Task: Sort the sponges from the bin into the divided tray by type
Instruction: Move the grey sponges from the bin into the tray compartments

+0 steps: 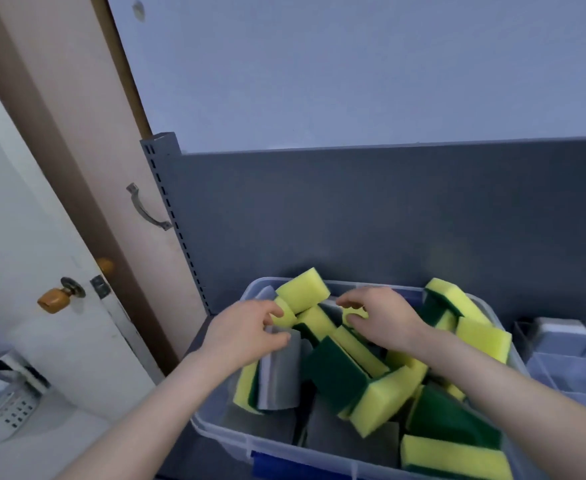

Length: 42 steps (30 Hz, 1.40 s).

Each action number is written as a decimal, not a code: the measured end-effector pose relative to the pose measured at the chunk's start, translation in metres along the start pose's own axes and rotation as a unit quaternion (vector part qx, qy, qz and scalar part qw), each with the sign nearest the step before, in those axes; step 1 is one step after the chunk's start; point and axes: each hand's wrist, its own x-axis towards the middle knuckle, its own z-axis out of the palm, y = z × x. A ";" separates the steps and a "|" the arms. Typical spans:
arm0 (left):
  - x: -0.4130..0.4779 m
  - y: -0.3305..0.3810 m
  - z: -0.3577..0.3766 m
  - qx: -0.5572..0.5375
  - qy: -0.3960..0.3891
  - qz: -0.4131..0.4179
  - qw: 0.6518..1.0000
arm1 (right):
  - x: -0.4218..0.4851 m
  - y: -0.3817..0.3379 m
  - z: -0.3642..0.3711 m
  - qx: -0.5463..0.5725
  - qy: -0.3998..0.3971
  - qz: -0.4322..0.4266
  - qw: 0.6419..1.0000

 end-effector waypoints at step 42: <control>0.028 0.009 0.041 0.129 -0.132 0.113 0.976 | -0.031 0.013 -0.033 0.534 0.082 0.228 0.810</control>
